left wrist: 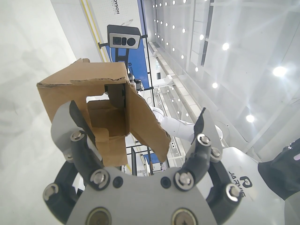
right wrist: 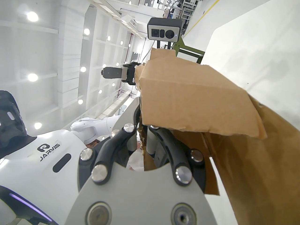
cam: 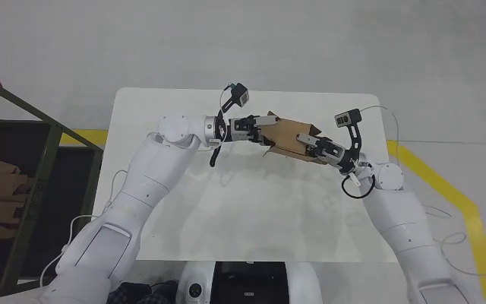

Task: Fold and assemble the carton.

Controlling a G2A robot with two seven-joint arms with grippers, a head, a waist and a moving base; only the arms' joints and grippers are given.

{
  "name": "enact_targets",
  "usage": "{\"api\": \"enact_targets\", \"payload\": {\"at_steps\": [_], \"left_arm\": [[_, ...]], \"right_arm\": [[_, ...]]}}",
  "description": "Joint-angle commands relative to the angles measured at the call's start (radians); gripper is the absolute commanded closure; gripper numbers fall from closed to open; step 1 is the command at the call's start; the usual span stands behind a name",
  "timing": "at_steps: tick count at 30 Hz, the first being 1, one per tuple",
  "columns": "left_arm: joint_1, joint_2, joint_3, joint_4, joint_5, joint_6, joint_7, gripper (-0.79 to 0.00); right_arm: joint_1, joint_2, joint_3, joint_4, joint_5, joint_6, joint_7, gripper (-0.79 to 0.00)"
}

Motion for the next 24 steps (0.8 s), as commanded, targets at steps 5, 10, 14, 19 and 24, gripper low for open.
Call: {"api": "enact_targets", "payload": {"at_steps": [5,10,14,19,24], "left_arm": [[-0.005,-0.002,0.003,0.007,0.0,0.003,0.0,-0.785],[-0.007,-0.004,0.007,0.009,-0.004,0.006,0.002,-0.785],[-0.01,-0.006,0.012,0.01,-0.004,0.008,0.001,-0.785],[-0.012,-0.008,0.016,0.013,-0.004,0.01,0.001,-0.785],[-0.016,-0.011,0.021,0.017,-0.004,0.011,0.0,-0.785]], "right_arm": [[0.001,-0.002,0.007,0.008,0.015,-0.003,-0.006,0.0],[0.0,-0.003,0.012,0.01,0.024,-0.003,-0.006,0.0],[0.001,-0.005,0.01,0.01,0.022,-0.001,-0.006,0.0],[0.002,-0.006,0.01,0.012,0.021,0.001,-0.009,0.0],[0.001,-0.008,0.011,0.013,0.019,0.003,-0.011,0.0]]}}
